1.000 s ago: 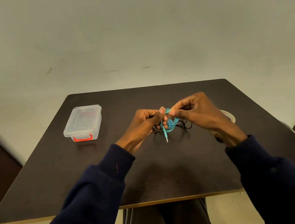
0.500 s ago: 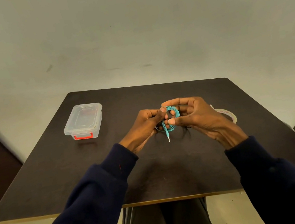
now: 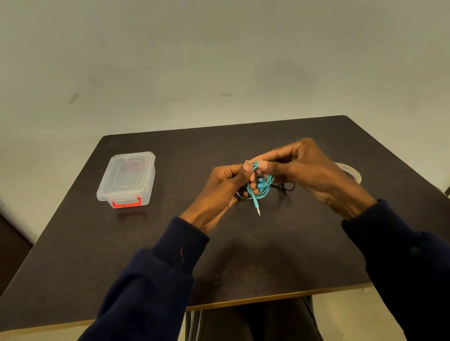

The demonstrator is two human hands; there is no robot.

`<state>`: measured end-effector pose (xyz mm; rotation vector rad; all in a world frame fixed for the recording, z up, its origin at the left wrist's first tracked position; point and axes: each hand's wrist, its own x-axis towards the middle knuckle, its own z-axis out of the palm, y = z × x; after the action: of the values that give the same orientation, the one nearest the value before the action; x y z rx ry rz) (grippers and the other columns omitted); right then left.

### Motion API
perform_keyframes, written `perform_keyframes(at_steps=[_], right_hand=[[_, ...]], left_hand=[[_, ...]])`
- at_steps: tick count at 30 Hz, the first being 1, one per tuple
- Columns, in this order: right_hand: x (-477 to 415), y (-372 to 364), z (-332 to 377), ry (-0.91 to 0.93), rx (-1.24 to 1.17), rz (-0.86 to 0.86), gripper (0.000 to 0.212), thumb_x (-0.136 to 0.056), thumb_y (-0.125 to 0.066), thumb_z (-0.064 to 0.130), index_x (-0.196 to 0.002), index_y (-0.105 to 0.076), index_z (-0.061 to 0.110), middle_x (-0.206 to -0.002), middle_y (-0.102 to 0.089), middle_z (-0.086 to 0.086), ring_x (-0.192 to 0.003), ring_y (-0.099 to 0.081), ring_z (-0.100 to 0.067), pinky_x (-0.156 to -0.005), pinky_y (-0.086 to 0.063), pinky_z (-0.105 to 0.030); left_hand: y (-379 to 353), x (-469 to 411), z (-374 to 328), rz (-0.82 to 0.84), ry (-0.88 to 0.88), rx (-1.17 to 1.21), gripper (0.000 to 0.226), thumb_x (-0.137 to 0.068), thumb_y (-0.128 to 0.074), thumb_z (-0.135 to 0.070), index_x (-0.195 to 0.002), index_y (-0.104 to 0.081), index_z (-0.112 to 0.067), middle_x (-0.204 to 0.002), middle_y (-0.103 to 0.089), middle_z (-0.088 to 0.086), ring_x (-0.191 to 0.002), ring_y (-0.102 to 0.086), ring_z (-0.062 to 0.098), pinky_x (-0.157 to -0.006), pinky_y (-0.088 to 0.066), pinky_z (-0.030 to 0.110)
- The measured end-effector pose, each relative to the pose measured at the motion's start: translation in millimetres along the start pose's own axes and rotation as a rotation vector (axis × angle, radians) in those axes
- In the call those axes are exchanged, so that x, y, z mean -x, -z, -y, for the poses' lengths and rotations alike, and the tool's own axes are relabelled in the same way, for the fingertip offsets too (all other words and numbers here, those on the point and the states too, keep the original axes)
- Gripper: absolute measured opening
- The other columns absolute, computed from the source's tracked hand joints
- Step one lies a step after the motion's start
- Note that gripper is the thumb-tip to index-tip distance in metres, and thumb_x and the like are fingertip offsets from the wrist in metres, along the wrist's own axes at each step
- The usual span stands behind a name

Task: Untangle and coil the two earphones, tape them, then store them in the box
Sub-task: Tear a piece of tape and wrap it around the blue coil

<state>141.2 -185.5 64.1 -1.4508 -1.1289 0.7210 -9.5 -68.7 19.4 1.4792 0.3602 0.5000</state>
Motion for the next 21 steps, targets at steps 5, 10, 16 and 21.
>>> perform_keyframes(at_steps=[5, 10, 16, 21], right_hand=[[-5.9, -5.9, -4.1, -0.127, -0.164, -0.117, 0.011, -0.089, -0.069, -0.004, -0.088, -0.076, 0.004, -0.086, -0.078, -0.010, -0.082, -0.075, -0.021, -0.071, -0.062, -0.027], [-7.7, -11.3, -5.6, -0.061, -0.140, -0.114, 0.009, -0.090, -0.071, 0.005, -0.098, -0.075, 0.003, -0.091, -0.078, -0.015, -0.082, -0.076, -0.020, -0.069, -0.060, -0.024], [-8.8, -5.7, -10.8, -0.077, -0.070, 0.014, 0.032, -0.085, -0.077, 0.009, -0.116, -0.069, 0.002, -0.102, -0.078, -0.014, -0.094, -0.076, -0.025, -0.077, -0.063, -0.031], [-8.0, -8.6, -13.3, -0.044, 0.006, -0.009, 0.029, -0.085, -0.077, 0.008, -0.113, -0.070, 0.006, -0.095, -0.079, -0.008, -0.087, -0.077, -0.019, -0.068, -0.060, -0.022]], left_hand=[[0.2, -0.7, 2.0, 0.017, 0.057, 0.085, 0.042, -0.106, -0.044, -0.034, -0.101, -0.068, 0.000, -0.092, -0.072, 0.008, -0.085, -0.068, 0.017, -0.081, -0.058, 0.030], [2.1, 0.4, 6.2, 0.018, 0.051, 0.275, 0.032, -0.103, -0.051, -0.033, -0.094, -0.067, -0.006, -0.085, -0.067, 0.004, -0.077, -0.062, 0.013, -0.071, -0.055, 0.023], [6.8, 4.7, 9.8, -0.009, 0.073, 0.296, 0.029, -0.087, -0.069, -0.027, -0.102, -0.072, -0.003, -0.089, -0.073, 0.009, -0.087, -0.067, 0.020, -0.094, -0.052, 0.040], [10.0, 6.4, 13.5, -0.014, 0.064, 0.264, 0.039, -0.086, -0.069, -0.025, -0.116, -0.069, -0.001, -0.090, -0.073, 0.007, -0.088, -0.069, 0.018, -0.089, -0.054, 0.036]])
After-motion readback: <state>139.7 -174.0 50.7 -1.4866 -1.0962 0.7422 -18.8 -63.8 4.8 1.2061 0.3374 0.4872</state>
